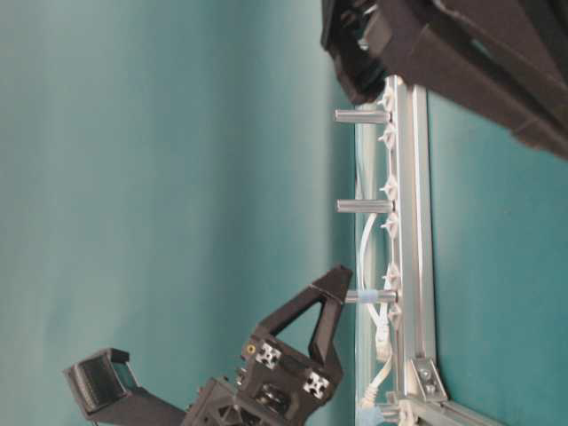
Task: Insert the wire through the string loop located on the left side.
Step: 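Lower the right gripper onto the black USB cable plug and grasp it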
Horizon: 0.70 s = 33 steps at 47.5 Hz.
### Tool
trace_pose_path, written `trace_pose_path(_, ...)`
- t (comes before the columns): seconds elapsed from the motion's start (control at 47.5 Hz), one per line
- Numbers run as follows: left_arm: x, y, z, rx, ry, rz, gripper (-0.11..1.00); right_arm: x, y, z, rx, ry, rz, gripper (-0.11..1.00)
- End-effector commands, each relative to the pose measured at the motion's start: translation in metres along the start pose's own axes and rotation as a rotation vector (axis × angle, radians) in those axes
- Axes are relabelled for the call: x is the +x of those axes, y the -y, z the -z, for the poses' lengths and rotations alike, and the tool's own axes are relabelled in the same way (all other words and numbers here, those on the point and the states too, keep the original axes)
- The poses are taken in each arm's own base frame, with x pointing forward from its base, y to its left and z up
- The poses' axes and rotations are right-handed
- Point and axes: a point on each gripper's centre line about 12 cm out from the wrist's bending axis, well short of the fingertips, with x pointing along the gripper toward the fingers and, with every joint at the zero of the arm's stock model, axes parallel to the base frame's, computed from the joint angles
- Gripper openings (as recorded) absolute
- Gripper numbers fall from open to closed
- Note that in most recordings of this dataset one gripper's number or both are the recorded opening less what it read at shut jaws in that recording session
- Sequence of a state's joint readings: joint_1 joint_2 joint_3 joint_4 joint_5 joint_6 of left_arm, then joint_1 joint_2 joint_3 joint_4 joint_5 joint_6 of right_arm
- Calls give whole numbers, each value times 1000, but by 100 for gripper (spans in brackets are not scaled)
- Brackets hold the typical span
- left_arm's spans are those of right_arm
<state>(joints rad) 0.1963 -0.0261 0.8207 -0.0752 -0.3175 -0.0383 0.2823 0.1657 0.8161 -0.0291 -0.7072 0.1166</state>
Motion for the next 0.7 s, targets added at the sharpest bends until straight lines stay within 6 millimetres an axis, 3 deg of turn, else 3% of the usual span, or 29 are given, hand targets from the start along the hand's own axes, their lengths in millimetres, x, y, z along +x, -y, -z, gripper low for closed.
trace_pose_path(0.0,-3,3,-18,-2,45,9,41,3,-2,-14,6,37,-3,35)
trace_pose_path(0.105,-2,3,-19,5,35,9,71,5,-3,-14,14,24,3,66)
trace_pose_path(0.19,-3,3,-18,5,19,9,84,6,-5,-14,17,16,2,83)
trace_pose_path(0.674,-3,13,-9,26,-55,29,85,9,-19,-5,120,-65,37,82)
